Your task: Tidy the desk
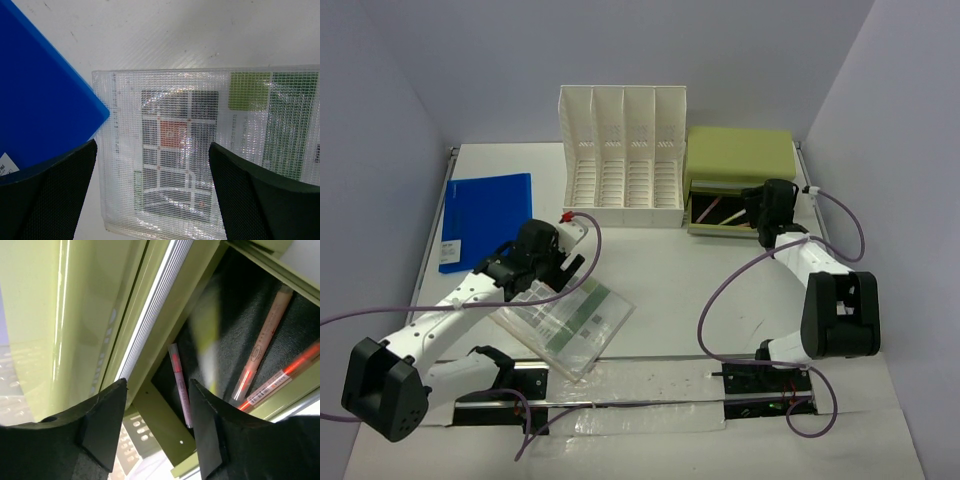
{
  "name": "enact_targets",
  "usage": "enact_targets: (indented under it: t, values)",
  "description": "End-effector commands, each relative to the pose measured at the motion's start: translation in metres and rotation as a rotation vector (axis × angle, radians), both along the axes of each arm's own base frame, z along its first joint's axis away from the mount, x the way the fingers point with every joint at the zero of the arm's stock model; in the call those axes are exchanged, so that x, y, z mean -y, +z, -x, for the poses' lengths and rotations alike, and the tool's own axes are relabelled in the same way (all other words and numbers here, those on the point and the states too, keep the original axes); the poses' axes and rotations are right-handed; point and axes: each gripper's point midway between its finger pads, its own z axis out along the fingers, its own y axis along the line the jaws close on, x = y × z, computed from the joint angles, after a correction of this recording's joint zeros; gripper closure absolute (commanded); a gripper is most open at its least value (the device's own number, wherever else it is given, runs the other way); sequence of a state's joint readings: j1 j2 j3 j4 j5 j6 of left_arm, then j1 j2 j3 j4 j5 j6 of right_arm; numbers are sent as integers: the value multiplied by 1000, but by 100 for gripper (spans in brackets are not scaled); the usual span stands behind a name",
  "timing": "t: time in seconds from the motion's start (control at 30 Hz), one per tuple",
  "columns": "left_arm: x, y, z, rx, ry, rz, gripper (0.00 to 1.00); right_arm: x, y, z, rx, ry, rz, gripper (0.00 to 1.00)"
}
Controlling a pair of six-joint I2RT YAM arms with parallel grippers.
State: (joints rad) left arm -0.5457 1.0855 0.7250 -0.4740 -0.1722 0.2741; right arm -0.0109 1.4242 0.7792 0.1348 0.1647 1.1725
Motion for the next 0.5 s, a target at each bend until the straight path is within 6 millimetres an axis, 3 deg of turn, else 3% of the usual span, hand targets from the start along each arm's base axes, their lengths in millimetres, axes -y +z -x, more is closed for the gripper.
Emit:
enact_targets:
  t: [0.0,0.07,0.17,0.33,0.47]
  values:
    - [-1,0,-6,19,17,-1,1,-8,28,-9,70,86,69,36]
    - [-1,1,-7,22,18,-2,1,-13,42,-4,97,129,124,37]
    - [-3,1,-8,34,24,-6,1,-25,59,13,134,223,227,46]
    - [-12,9,-14,80,72,-9,1,-48,33,37,95,395,227,54]
    - [-23,22,-20,140,120,10,1,-72,6,45,76,508,136,69]
